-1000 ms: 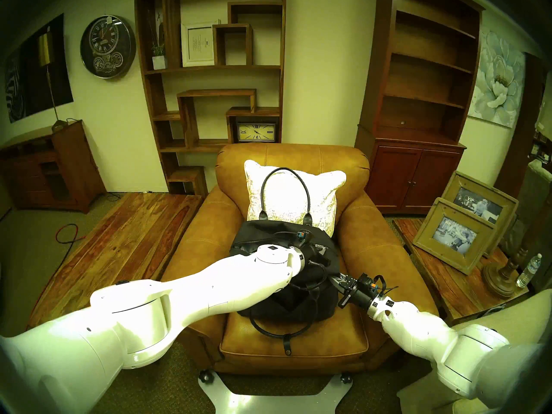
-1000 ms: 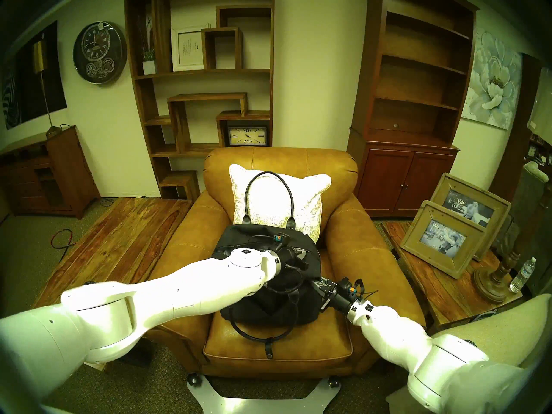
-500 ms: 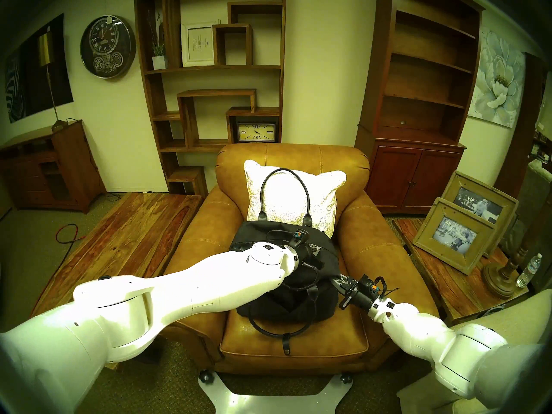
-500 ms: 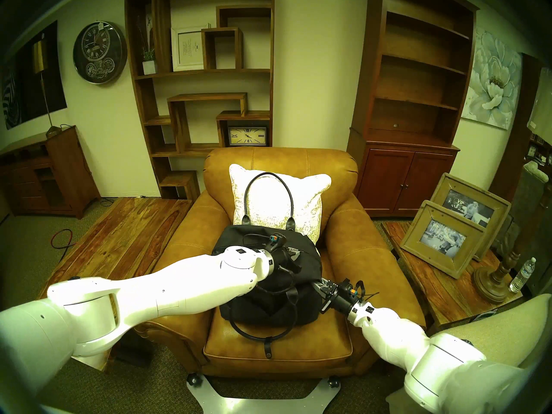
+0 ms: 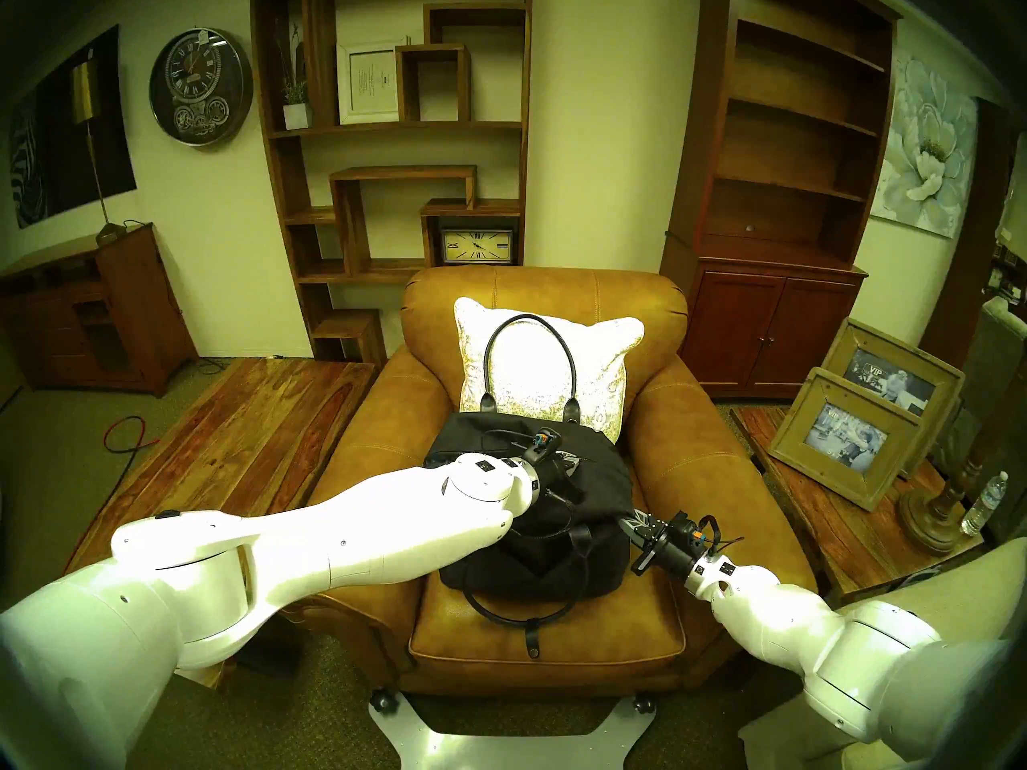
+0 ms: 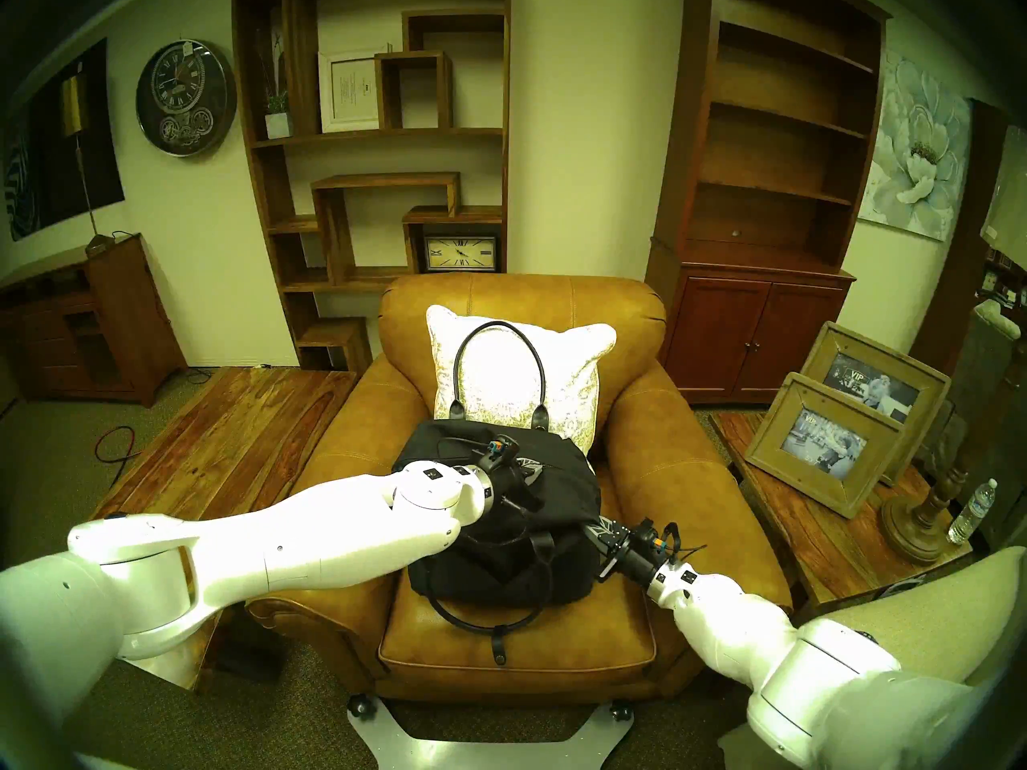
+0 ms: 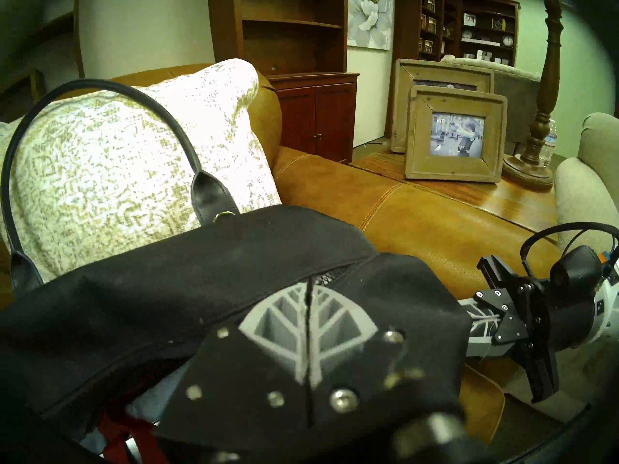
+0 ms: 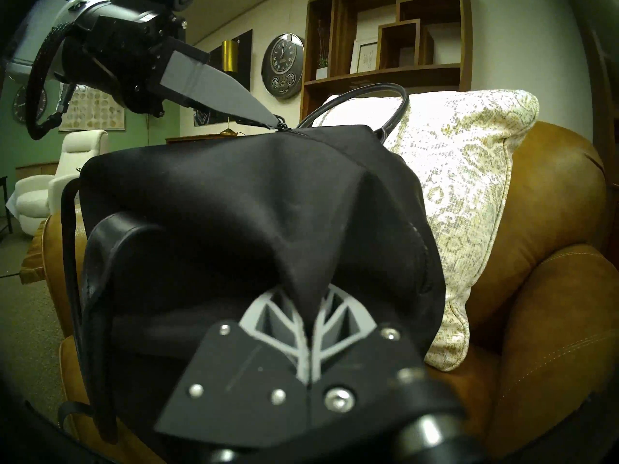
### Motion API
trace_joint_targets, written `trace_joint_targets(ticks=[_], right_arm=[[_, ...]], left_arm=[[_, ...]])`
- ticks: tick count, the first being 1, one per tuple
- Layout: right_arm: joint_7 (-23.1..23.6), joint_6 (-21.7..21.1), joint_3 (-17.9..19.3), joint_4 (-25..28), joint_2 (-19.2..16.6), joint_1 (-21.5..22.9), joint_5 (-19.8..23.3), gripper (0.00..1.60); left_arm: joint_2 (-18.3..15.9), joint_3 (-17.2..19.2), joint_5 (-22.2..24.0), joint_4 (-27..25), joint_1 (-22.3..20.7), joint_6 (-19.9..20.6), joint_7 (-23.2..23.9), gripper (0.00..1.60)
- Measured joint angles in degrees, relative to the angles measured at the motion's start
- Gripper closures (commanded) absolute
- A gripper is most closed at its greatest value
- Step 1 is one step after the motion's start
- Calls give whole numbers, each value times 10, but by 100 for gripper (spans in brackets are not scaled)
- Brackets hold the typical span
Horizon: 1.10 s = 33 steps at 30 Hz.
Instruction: Close a bag with a zipper
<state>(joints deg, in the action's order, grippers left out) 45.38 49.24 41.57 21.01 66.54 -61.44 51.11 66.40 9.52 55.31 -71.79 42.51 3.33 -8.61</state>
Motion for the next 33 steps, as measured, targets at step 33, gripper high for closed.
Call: trace_joint_targets(ticks=[33], right_arm=[[5,-20,6,-21,2,7,-2,160]], left_arm=[[-174,19,-88,-48,49,-80,-79,160]])
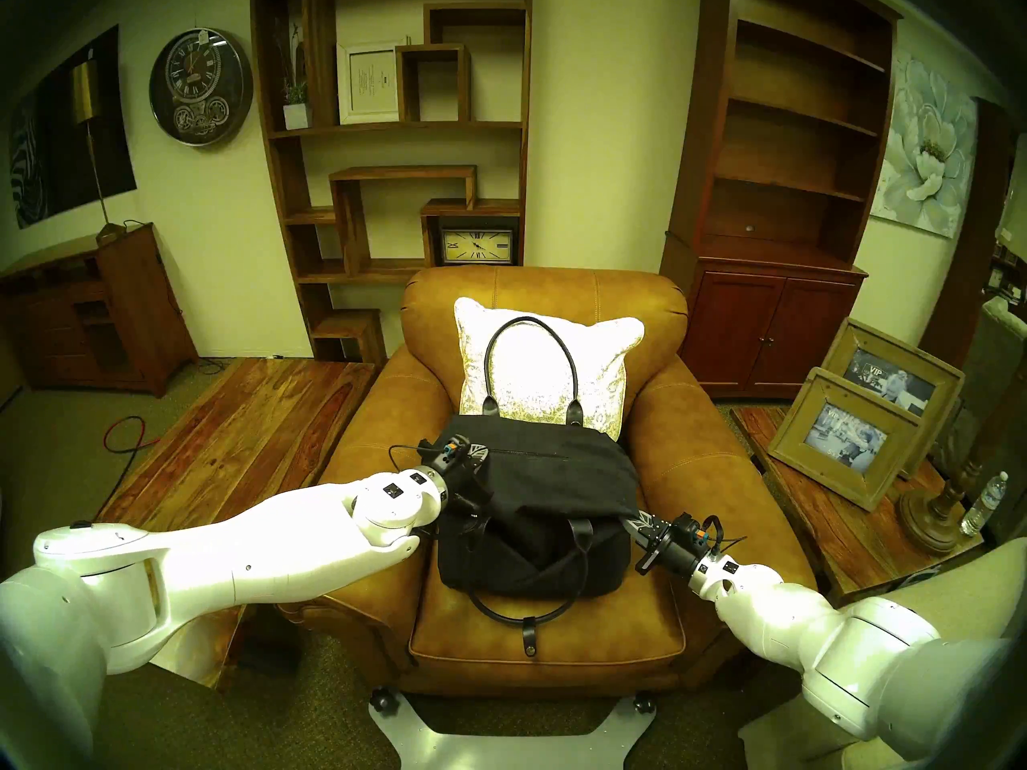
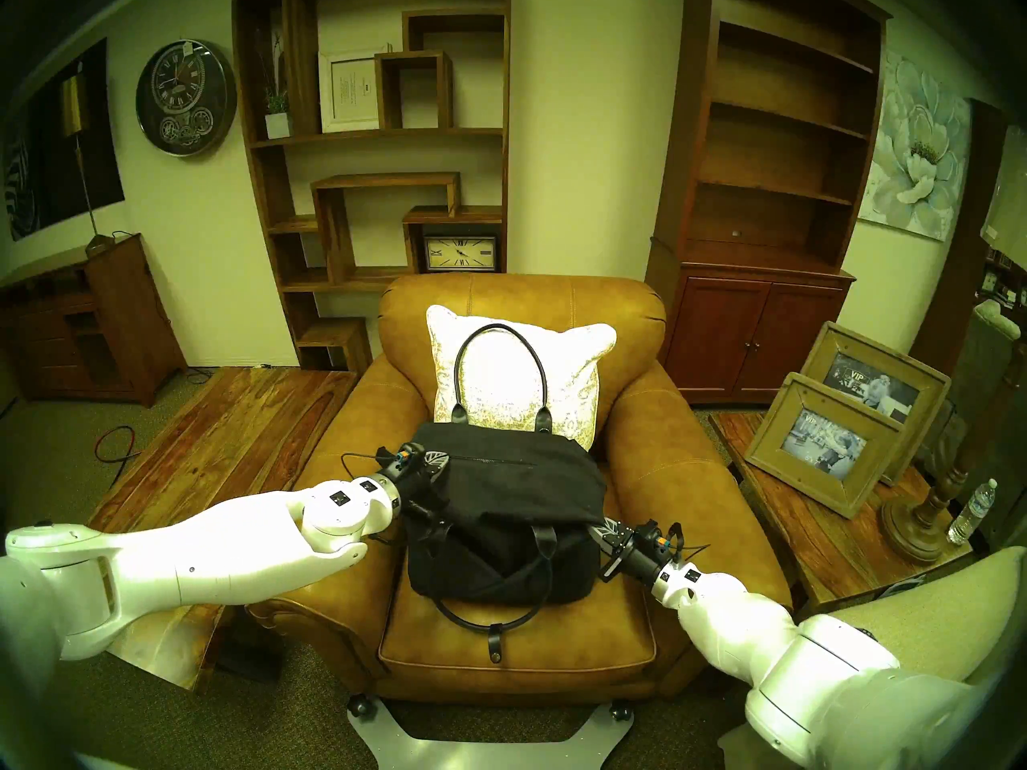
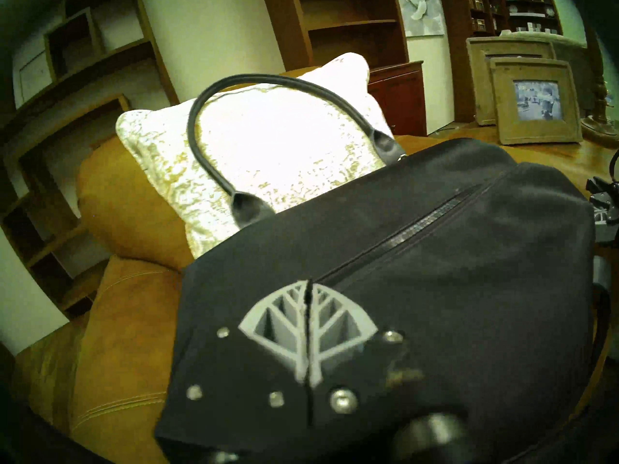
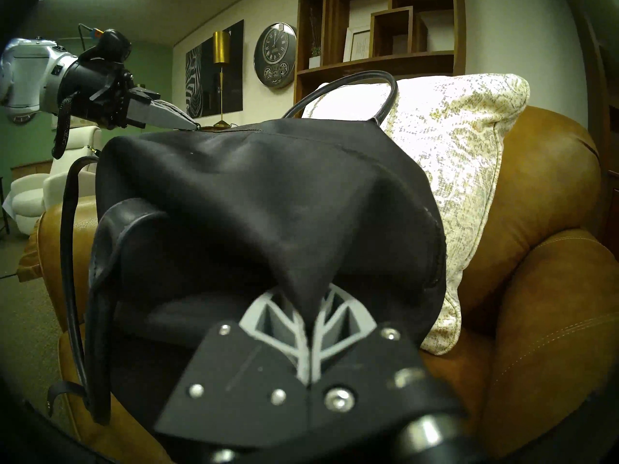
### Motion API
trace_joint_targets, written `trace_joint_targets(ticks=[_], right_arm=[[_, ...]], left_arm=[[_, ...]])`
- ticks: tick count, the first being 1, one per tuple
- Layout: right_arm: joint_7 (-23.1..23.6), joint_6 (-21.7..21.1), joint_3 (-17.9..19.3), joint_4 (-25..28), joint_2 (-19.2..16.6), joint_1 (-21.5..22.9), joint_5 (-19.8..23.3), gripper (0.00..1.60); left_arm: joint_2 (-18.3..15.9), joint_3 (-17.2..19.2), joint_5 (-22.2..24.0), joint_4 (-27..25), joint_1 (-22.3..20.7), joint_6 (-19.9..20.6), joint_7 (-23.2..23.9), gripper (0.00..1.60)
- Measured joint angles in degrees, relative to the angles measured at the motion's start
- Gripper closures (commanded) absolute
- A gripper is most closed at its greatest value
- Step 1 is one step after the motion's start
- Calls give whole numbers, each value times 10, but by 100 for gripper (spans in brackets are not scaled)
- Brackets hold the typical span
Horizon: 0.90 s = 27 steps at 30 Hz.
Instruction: Close a bag with a zipper
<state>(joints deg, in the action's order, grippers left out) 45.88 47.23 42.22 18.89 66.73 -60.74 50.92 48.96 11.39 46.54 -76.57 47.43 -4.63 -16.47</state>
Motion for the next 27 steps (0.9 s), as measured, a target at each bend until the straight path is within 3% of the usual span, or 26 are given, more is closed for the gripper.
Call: trace_joint_targets(ticks=[13,18,27], right_arm=[[13,-2,1,-6,0,2,-1,160],[20,-1,2,-8,1,3,-1,160],[32,5,8,-20,5,6,0,160]], left_arm=[[-63,1,-39,-9,43,-36,-57,160],[-66,1,-41,0,58,-58,-68,160],[-37,2,-43,65,73,-101,-72,160]])
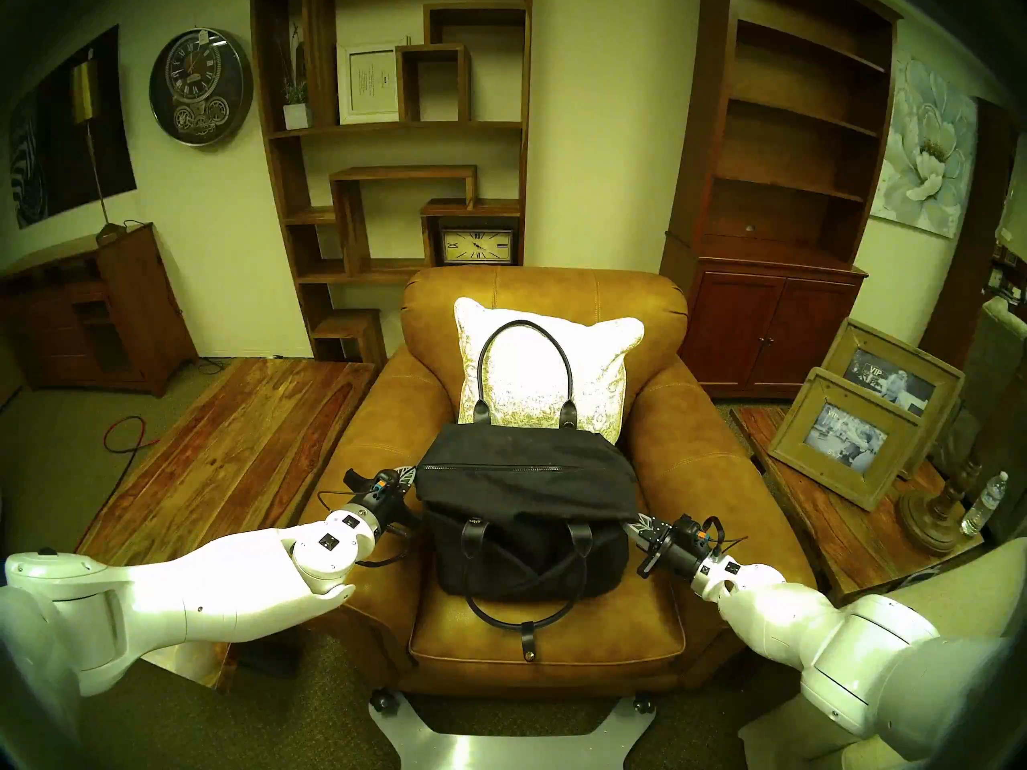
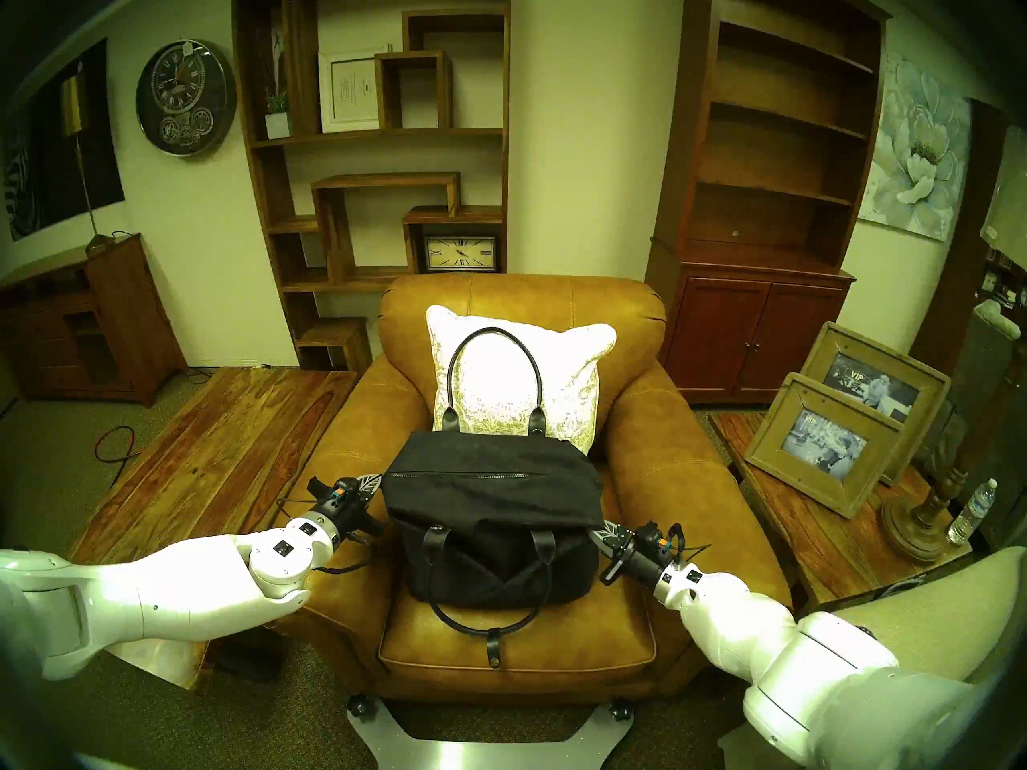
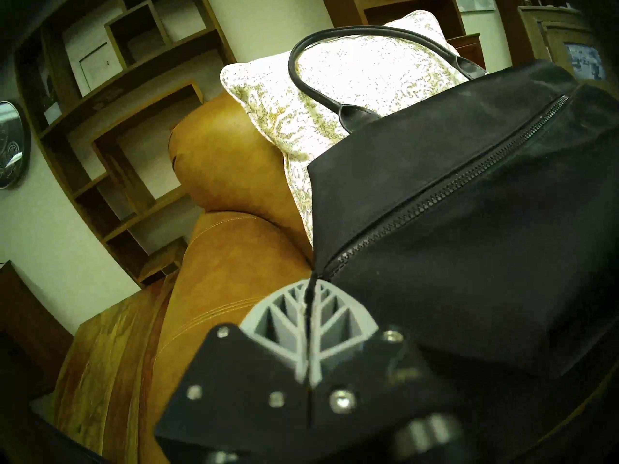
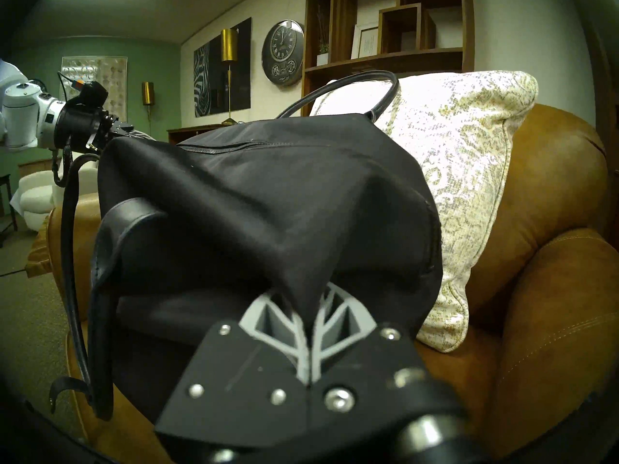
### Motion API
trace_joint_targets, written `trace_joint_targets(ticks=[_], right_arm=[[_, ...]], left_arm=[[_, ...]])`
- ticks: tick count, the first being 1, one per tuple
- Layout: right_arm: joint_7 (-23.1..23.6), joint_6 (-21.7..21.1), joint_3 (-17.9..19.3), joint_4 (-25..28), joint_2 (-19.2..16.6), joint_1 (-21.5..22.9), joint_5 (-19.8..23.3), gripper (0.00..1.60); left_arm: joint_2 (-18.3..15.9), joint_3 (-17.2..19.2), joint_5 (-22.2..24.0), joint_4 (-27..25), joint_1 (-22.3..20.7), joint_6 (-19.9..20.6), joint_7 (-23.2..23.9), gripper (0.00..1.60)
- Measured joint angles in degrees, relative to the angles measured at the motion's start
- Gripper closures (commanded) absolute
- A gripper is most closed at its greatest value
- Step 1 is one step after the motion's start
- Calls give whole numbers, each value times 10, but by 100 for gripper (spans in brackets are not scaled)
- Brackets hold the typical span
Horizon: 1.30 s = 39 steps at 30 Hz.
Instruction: Close a bag with a zipper
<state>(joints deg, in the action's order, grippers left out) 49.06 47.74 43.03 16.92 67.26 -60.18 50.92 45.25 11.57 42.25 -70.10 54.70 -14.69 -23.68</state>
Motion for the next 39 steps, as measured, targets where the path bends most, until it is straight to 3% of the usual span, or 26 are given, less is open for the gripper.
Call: trace_joint_targets(ticks=[25,30,31,33,34,35,36,39], right_arm=[[25,9,18,-26,11,8,3,160],[31,10,21,-31,12,10,4,160],[31,10,22,-31,12,10,4,160],[33,11,23,-33,13,10,4,160],[33,11,23,-33,13,10,4,160],[33,11,24,-34,13,10,4,160],[33,11,24,-35,13,10,4,160],[34,11,25,-38,14,10,3,160]], left_arm=[[107,-1,29,185,1,-44,46,160],[118,1,31,202,3,-61,49,160],[117,3,32,202,3,-64,49,153],[116,6,36,200,5,-74,49,101],[115,7,37,198,5,-76,49,88],[112,9,38,193,6,-80,49,60],[108,11,40,188,6,-82,49,0],[97,17,43,177,7,-87,43,0]])
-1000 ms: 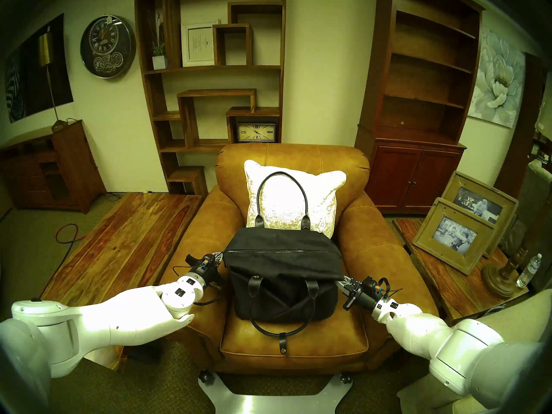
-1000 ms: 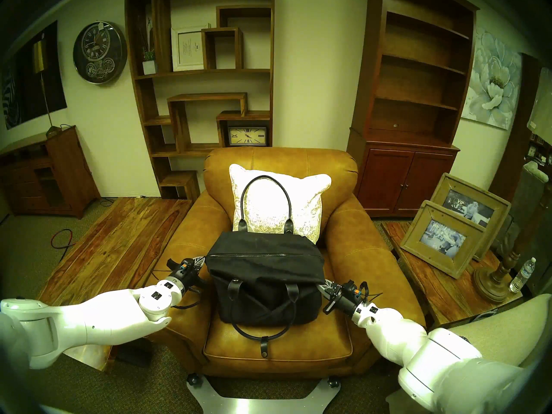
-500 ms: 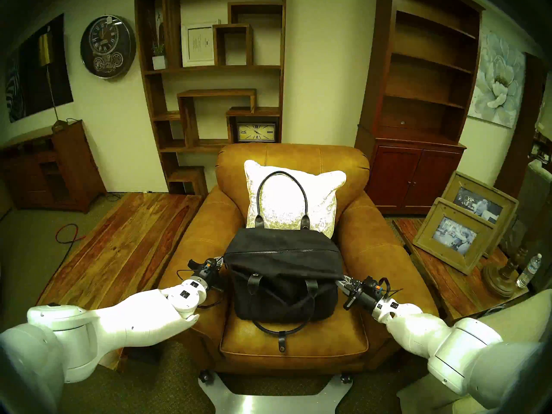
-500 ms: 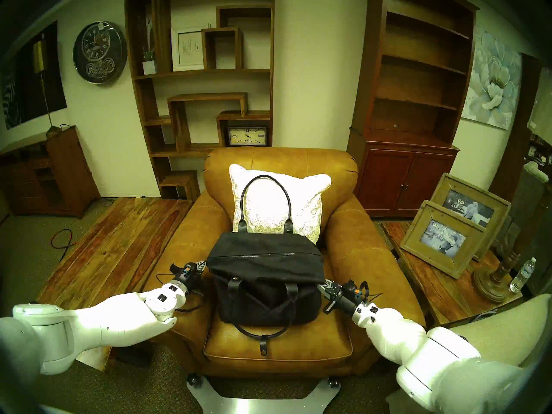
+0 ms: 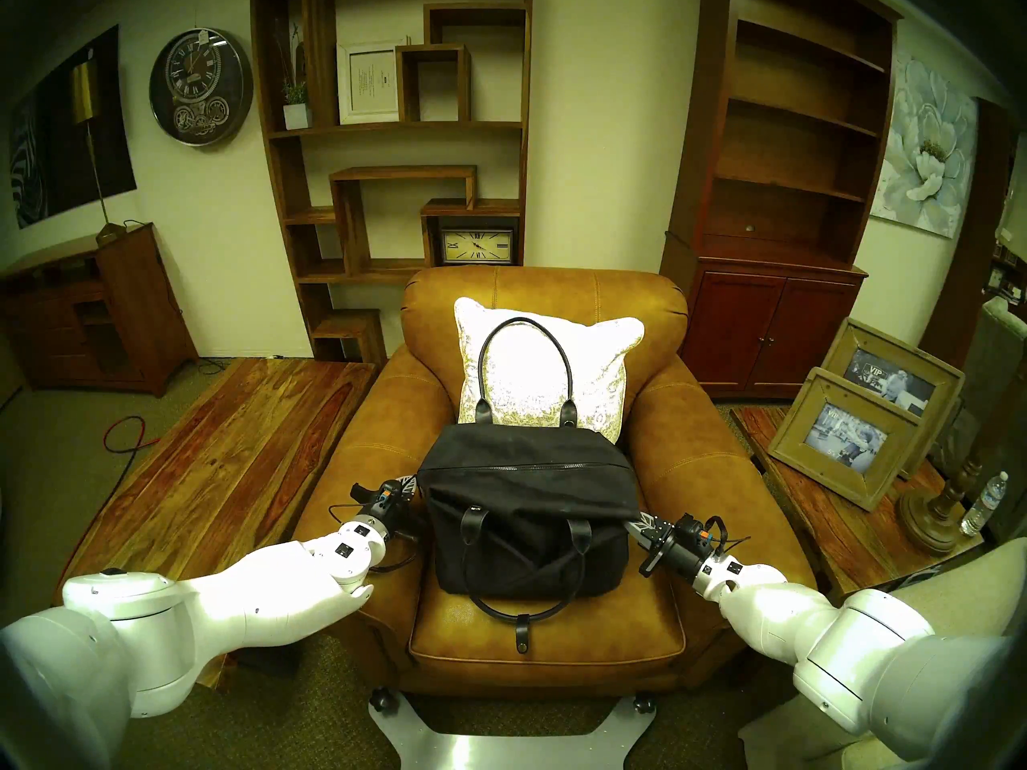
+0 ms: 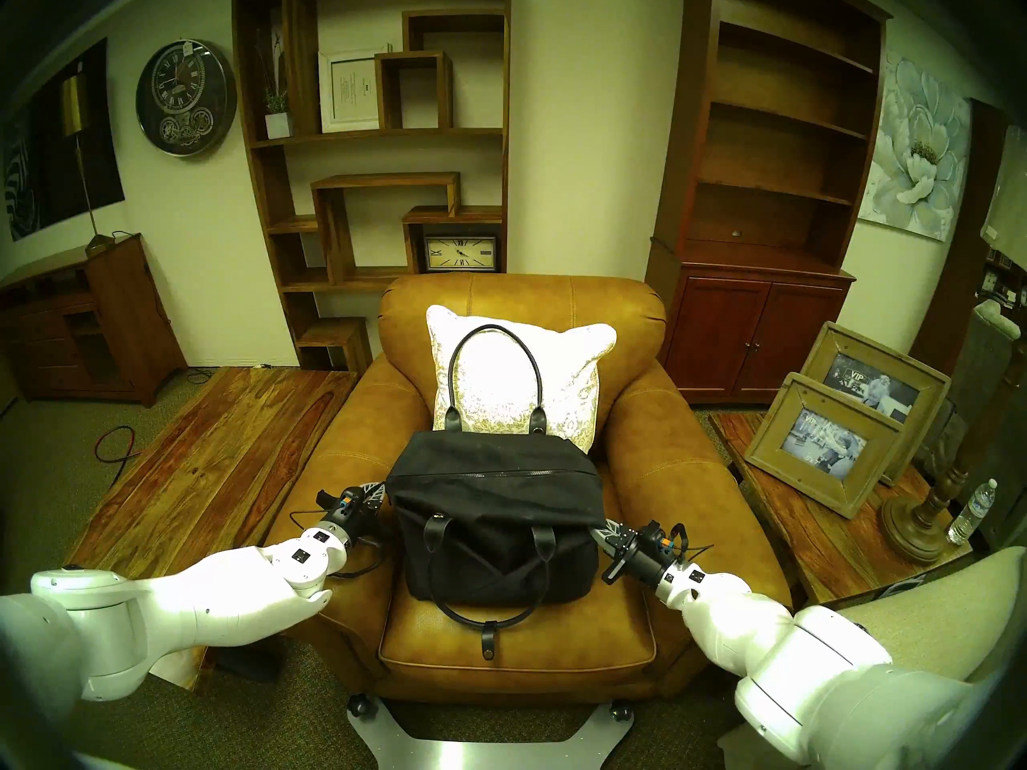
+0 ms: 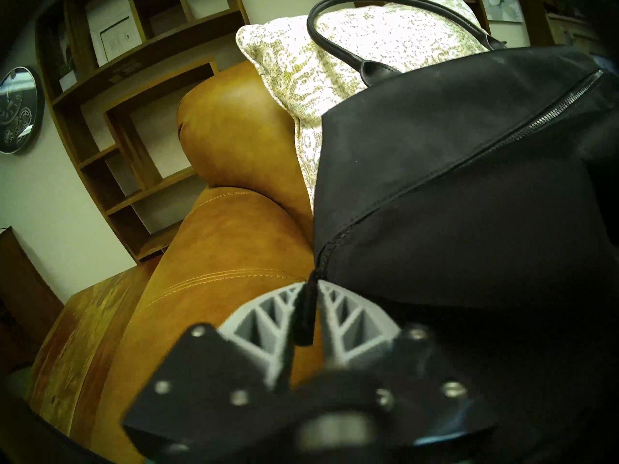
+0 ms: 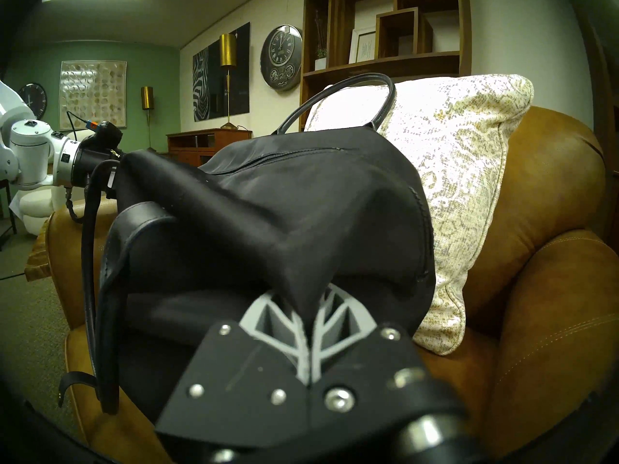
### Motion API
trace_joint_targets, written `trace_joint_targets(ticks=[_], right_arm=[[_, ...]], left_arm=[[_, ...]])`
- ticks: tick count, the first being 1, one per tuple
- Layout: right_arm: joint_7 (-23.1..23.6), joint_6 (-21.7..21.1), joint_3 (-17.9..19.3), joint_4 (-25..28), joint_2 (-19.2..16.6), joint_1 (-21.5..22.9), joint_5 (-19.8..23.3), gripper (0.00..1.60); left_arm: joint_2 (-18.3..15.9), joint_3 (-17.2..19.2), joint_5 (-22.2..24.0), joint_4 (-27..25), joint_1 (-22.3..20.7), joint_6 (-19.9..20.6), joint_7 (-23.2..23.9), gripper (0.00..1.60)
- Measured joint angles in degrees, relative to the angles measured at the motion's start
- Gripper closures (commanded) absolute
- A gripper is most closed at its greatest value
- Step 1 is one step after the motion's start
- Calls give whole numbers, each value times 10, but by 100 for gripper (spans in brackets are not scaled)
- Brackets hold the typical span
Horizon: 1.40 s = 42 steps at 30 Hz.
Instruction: Close a bag with a zipper
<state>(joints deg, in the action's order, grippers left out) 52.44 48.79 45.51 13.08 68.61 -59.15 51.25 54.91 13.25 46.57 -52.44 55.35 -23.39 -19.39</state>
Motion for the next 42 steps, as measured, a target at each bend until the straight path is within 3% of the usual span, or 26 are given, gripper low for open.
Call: trace_joint_targets(ticks=[5,6,8,10,11,12,13,23,42], right_arm=[[1,0,1,-3,1,0,0,160],[2,0,1,-4,1,0,-1,153],[3,0,2,-5,1,1,-1,102],[6,0,3,-5,1,1,-1,63],[7,0,3,-5,0,1,-1,17],[9,0,4,-5,0,1,-1,17],[10,0,4,-5,-1,1,-1,0],[36,-1,16,16,-19,-12,7,0],[23,14,55,97,-86,-56,37,0]], left_arm=[[-33,10,6,-35,4,-11,-17,0],[-39,12,6,-45,5,-14,-21,0],[-52,15,6,-65,7,-23,-29,0],[-65,17,3,-84,9,-33,-36,0],[-72,18,0,-94,10,-37,-39,0],[-77,18,-2,-102,11,-41,-42,0],[-82,19,-4,-110,12,-44,-44,0],[-146,20,-27,-204,33,-72,-69,0],[-245,2,-80,-364,79,-124,-76,0]])
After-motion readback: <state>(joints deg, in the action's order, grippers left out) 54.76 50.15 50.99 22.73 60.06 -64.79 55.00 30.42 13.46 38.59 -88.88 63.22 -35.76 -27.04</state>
